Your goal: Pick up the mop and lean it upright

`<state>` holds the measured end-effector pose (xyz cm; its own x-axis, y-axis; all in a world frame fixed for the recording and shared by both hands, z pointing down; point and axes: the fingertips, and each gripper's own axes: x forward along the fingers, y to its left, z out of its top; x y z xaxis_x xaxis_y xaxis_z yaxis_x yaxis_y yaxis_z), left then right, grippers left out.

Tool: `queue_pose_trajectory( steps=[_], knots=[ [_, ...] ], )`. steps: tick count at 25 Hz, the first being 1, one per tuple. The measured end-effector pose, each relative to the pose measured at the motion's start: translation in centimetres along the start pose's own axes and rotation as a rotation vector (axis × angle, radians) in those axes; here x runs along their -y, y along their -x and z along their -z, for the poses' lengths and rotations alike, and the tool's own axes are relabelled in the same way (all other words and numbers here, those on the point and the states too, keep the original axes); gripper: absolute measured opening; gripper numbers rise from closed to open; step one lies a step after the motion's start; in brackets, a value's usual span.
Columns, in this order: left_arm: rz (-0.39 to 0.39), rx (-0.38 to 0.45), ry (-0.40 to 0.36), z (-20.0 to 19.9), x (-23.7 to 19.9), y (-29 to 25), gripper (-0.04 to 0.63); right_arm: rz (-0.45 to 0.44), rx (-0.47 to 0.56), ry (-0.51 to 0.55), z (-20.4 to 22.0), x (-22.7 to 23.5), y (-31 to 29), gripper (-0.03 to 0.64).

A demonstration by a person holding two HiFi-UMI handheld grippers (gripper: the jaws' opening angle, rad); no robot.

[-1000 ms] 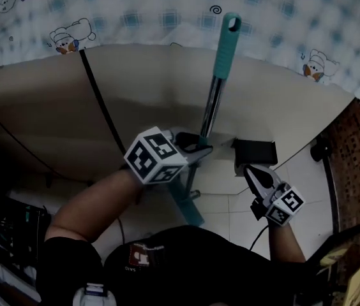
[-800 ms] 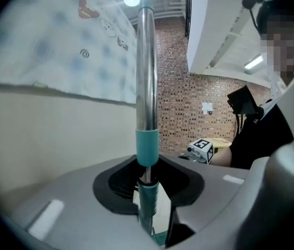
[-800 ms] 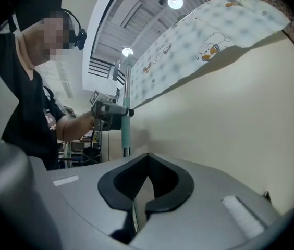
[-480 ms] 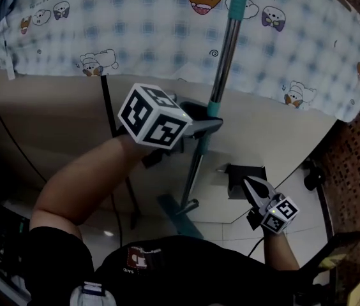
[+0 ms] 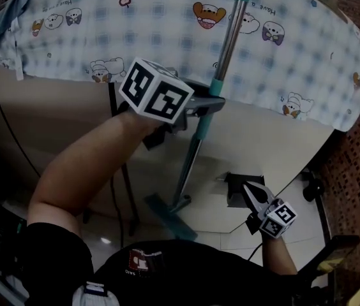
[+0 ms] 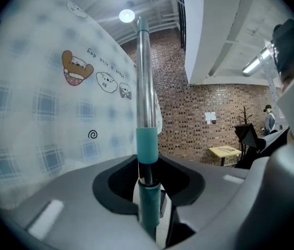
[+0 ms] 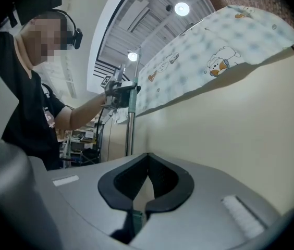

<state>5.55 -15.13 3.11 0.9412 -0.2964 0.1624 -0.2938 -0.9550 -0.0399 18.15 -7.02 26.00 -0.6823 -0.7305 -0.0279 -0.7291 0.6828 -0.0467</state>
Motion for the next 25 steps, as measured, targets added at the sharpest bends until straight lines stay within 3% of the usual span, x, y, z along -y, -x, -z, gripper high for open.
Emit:
queue_pose_trajectory(
  steps=[16,20,22,25],
  knots=[
    [-0.007,0.007,-0.005,-0.4,0.2,-0.4,0.112,-0.003,0.003,0.027,-0.4,0.0,0.1,0.015],
    [0.015,-0.008,0.010,0.0,0.9,-0.9,0.112,-0.021,0.034,-0.067,-2.6,-0.9,-1.4,0.019],
    [0.021,-0.010,0.005,0.0,1.3,-1.1,0.112,-0.060,0.030,-0.061,-3.9,-1.7,-2.8,0.086],
    [0.024,-0.011,-0.008,-0.2,1.8,-1.6,0.111,-0.138,0.023,0.026,-6.1,-3.4,-5.5,0.132]
  ],
)
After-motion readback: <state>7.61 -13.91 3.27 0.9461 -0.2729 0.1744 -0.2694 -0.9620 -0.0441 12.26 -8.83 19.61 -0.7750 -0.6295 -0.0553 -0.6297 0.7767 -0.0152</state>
